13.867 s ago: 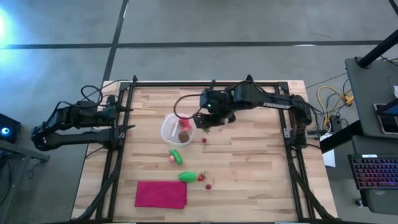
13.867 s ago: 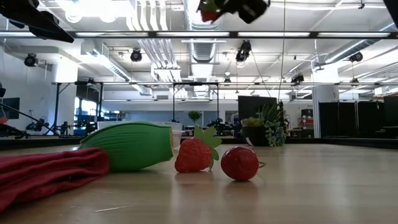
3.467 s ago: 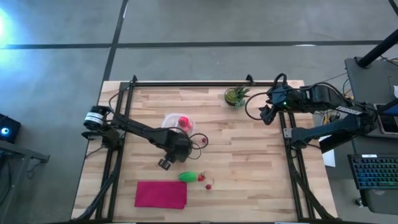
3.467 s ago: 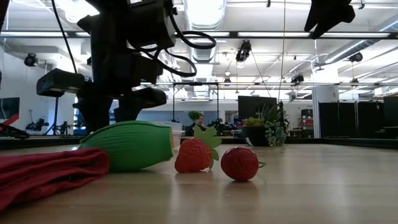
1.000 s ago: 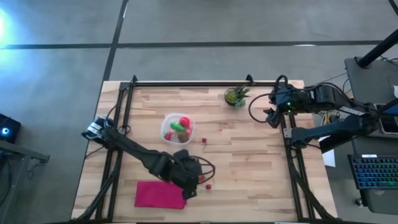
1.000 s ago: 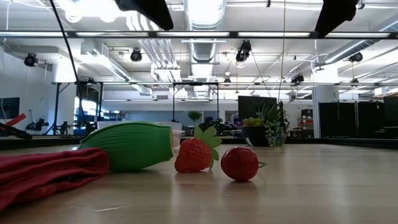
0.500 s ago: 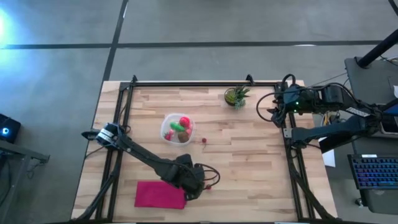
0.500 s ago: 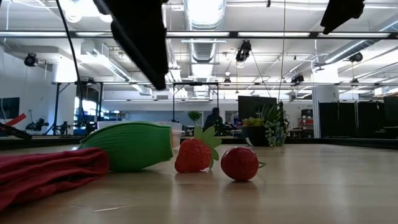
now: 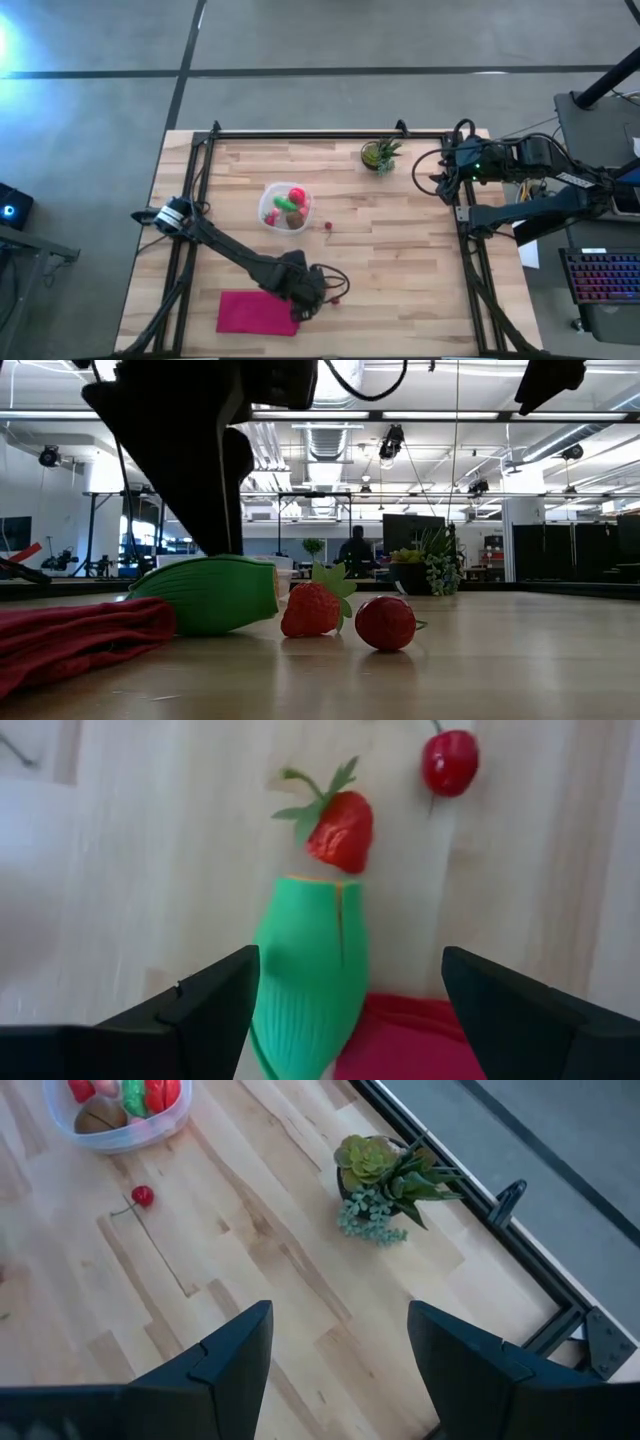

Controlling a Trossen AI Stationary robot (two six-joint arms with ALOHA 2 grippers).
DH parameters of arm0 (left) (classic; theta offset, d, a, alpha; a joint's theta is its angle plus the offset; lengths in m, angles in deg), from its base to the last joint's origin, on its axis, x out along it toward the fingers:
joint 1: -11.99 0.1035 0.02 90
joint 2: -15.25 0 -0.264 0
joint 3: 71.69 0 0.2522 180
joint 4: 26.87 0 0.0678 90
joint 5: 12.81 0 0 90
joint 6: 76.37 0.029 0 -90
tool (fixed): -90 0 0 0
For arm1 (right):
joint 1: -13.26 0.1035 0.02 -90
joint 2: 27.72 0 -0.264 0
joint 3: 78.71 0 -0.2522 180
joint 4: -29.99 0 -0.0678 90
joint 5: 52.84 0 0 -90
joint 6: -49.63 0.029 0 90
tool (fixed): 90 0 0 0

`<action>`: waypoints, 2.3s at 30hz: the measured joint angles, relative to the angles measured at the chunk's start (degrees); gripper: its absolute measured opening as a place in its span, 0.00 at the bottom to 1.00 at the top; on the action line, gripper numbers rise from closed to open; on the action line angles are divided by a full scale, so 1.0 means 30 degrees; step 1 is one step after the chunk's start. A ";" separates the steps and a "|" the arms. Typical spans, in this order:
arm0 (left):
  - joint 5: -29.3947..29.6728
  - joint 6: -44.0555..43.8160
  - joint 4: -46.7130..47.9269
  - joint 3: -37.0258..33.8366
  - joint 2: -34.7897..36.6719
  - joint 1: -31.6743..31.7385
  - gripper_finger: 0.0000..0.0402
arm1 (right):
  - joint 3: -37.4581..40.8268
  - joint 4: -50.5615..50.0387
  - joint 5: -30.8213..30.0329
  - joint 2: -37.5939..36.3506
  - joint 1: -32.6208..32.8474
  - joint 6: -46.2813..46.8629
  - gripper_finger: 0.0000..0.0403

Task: Pick and placing Produce into tupperware
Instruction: Put the green corn into the transparent bin, then put the top red cherry into the transparent bin

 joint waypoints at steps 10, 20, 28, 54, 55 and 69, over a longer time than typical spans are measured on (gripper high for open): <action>0.0371 -0.0237 -0.0811 -0.1593 0.0000 0.0229 0.74 | 0.0000 0.0078 -0.0474 0.0029 0.0000 0.0168 0.56; 0.0826 0.0982 -0.1439 -0.2641 0.0000 0.0301 0.74 | 0.0000 0.0109 -0.0514 0.0044 -0.0004 0.0314 0.56; 0.0820 0.1169 -0.1391 -0.2955 0.0144 0.0588 0.62 | 0.0000 0.0109 -0.0517 0.0044 0.0000 0.0793 0.56; 0.1930 0.3264 0.7360 -0.4701 1.0193 0.8837 0.53 | 0.0000 0.0191 -0.1238 0.0310 -0.0002 0.1536 0.56; 0.1836 0.3680 0.6697 -0.5110 1.0193 0.9610 0.53 | 0.0000 0.0206 -0.1342 0.0354 -0.0005 0.1598 0.56; -0.0217 0.4600 0.3429 -0.6795 0.7570 1.2649 0.66 | 0.0000 0.0175 -0.1582 0.0396 -0.0004 0.2827 0.56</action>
